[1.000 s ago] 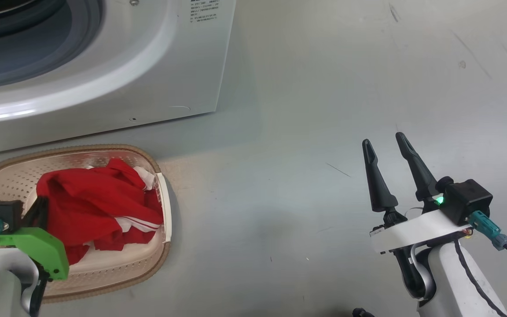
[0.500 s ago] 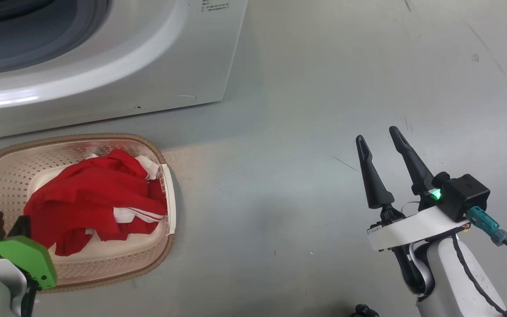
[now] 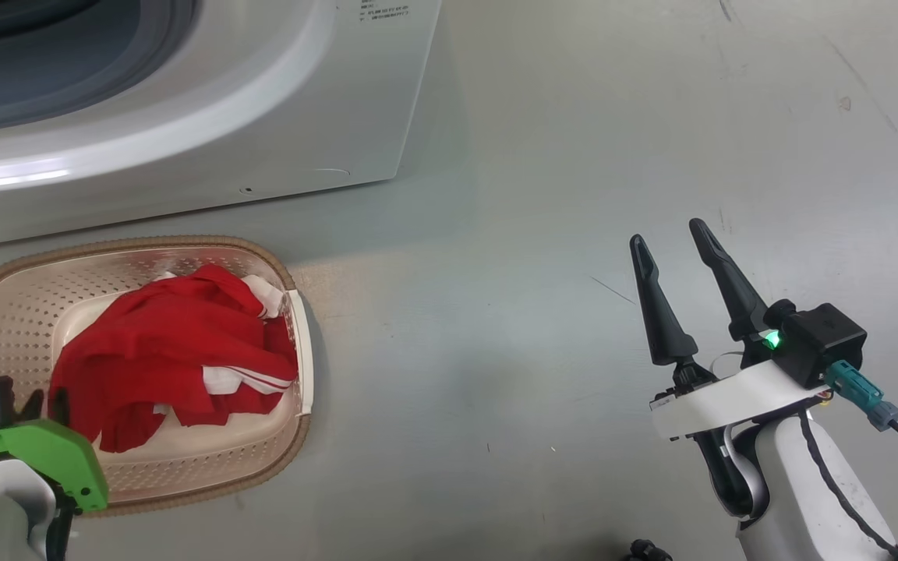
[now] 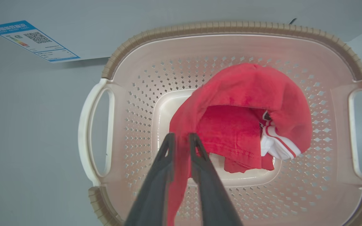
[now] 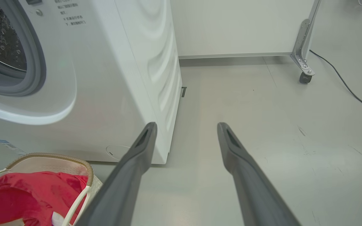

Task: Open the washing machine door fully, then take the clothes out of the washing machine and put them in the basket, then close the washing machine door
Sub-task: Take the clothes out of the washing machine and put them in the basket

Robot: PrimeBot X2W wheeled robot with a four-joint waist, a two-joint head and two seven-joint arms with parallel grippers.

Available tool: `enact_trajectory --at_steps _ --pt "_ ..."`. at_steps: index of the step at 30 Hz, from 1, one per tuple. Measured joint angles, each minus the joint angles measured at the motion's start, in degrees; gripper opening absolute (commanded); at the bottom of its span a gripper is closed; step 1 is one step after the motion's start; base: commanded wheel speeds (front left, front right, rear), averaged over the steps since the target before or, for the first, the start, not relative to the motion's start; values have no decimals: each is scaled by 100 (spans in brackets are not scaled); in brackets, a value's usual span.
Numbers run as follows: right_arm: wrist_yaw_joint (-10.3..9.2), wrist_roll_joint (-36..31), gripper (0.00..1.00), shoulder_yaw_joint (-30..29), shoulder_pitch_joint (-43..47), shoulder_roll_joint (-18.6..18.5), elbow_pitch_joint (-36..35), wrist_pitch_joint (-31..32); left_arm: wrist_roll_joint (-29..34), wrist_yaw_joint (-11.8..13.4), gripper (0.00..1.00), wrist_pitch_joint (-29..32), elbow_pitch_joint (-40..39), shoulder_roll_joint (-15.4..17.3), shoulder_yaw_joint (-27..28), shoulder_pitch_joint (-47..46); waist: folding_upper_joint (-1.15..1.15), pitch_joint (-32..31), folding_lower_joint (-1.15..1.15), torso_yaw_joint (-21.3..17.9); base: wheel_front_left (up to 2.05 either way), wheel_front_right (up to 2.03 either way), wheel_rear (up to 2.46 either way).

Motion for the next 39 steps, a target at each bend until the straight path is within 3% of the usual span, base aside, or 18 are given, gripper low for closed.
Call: enact_trajectory --at_steps 20,32,39 --pt "0 -1 100 -97 -1 0 210 0 8 -149 100 -605 298 -325 -205 -188 0 -619 0 156 0 0 0" --pt "0 0 100 -332 153 -2 304 0 223 -252 100 -722 -436 -642 -594 -363 0 -1260 0 511 0 0 0" --pt "1 1 100 -482 314 -2 342 0 224 -257 100 -721 -1269 -757 -557 -363 0 -1653 0 783 0 0 0"
